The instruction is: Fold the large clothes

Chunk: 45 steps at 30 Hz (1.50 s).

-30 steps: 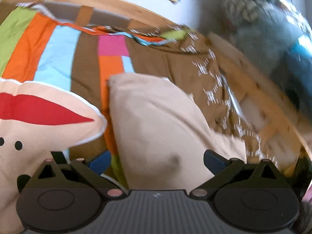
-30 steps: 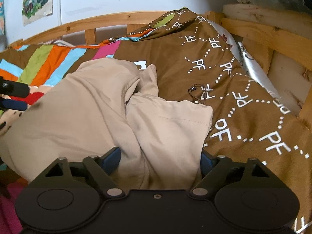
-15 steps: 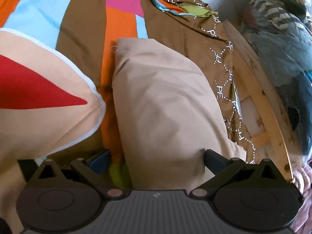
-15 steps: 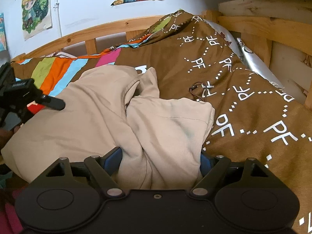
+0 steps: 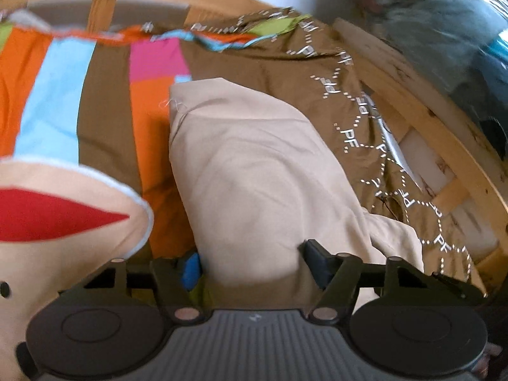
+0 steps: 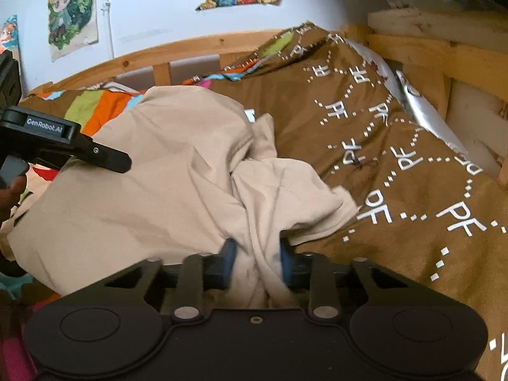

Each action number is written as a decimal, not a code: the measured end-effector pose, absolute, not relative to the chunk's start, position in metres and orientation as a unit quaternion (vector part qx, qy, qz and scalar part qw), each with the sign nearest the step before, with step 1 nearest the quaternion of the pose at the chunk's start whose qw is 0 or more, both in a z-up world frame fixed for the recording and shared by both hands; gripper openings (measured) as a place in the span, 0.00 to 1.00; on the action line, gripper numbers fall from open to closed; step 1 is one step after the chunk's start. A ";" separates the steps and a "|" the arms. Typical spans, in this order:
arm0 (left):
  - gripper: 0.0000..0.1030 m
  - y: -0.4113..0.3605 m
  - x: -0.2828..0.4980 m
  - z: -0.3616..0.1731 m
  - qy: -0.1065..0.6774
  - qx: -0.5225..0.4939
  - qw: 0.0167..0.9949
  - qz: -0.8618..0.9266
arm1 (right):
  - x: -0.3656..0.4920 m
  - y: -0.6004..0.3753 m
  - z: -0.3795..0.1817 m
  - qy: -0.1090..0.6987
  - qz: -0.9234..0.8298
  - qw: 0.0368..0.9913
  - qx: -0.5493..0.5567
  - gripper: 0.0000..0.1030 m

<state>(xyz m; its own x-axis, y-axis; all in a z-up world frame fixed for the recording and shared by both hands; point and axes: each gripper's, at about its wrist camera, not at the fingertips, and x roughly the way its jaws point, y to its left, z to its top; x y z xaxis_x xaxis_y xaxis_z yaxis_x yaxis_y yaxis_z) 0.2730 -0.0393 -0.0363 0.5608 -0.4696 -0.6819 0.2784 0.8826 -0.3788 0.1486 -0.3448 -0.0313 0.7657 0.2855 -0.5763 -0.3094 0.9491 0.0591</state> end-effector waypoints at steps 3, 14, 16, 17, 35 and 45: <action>0.62 -0.040 0.259 -0.023 0.399 -0.097 0.885 -0.218 | 0.139 -0.337 -0.022 0.282 0.164 0.945 -0.024 0.18; 0.58 0.002 0.265 0.055 0.322 -0.033 0.926 -0.193 | 0.157 -0.249 0.032 0.170 0.212 0.961 -0.051 0.15; 0.58 0.022 0.275 0.066 0.309 -0.025 0.934 -0.175 | 0.174 -0.226 0.039 0.159 0.222 0.960 -0.057 0.15; 0.59 0.031 0.281 0.069 0.307 -0.020 0.937 -0.166 | 0.186 -0.214 0.040 0.158 0.229 0.959 -0.058 0.15; 0.86 0.108 0.352 -0.017 0.395 -0.069 0.916 -0.023 | 0.278 -0.184 -0.027 0.246 0.188 0.950 -0.051 0.83; 0.99 0.082 0.318 0.004 0.379 -0.036 0.925 0.010 | 0.261 -0.196 -0.006 0.208 0.180 0.961 -0.034 0.95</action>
<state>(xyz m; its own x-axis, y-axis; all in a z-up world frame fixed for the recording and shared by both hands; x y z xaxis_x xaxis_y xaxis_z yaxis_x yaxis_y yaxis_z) 0.3185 0.0816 0.0037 0.7120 -0.0091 -0.7021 -0.0455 0.9972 -0.0590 0.2612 -0.1964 -0.0063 0.8485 0.3313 -0.4127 -0.3593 0.9332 0.0105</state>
